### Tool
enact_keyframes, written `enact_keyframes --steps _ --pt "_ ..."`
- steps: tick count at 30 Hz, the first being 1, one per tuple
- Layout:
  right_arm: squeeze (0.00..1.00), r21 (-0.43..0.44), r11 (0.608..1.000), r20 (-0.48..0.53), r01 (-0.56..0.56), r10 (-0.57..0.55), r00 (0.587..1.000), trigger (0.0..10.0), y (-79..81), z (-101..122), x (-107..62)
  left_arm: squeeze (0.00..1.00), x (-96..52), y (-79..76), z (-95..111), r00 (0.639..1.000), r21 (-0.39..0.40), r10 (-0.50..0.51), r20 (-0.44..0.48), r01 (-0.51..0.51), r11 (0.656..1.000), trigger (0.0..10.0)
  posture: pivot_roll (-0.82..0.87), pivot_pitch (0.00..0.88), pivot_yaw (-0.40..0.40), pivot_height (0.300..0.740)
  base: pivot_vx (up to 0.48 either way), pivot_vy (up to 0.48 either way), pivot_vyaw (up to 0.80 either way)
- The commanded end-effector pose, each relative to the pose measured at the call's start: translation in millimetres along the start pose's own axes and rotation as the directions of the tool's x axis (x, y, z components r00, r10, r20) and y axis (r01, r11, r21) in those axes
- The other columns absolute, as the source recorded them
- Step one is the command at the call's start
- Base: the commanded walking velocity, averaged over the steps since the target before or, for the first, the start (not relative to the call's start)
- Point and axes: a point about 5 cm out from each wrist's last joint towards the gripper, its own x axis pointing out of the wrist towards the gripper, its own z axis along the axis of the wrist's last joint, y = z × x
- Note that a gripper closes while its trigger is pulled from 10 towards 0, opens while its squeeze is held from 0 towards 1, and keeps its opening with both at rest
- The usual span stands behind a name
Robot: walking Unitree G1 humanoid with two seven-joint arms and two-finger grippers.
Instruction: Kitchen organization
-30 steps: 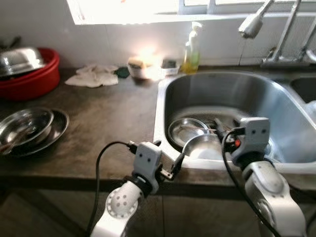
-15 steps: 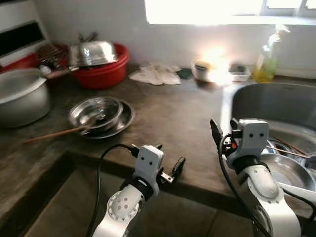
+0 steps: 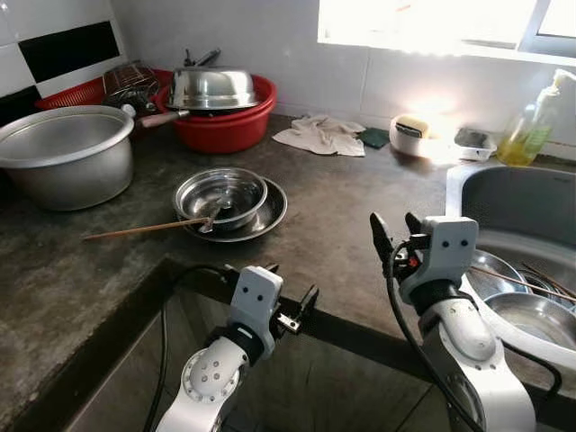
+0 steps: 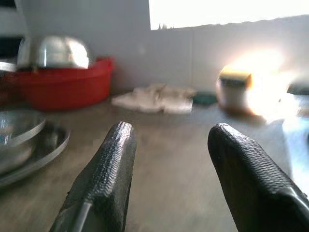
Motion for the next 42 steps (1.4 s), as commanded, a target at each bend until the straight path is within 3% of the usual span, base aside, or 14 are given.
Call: enact_keyframes --steps 1,20,37,42 --pt "0.00 -0.026 0.999 0.101 0.028 -0.025 0.995 10.0 -2.0 20.3 1.0 0.00 1.5 -1.5 2.7 1.000 0.009 -0.004 0.012 0.004 1.000 10.0 0.05 0.058 -0.016 0.740 -0.240 0.000 0.00" --pt "0.00 -0.046 0.999 0.094 -0.009 0.014 0.996 10.0 3.9 21.9 0.3 0.00 3.1 0.2 3.6 1.000 0.024 0.013 0.021 -0.014 1.000 10.0 0.04 0.066 -0.015 0.740 -0.293 0.000 0.00" --pt "0.00 -0.058 0.998 0.057 -0.034 0.037 0.998 10.0 5.4 13.8 -1.1 0.00 4.2 5.7 9.1 0.997 0.030 0.059 0.043 -0.060 0.998 10.0 0.05 0.069 -0.017 0.740 0.000 0.000 0.00" --pt "0.00 -0.083 0.995 0.059 -0.048 0.053 0.997 10.0 7.6 13.8 0.3 0.00 5.9 13.0 18.2 0.990 0.047 0.118 0.084 -0.122 0.991 10.0 0.05 0.068 -0.018 0.740 0.000 0.000 0.76"
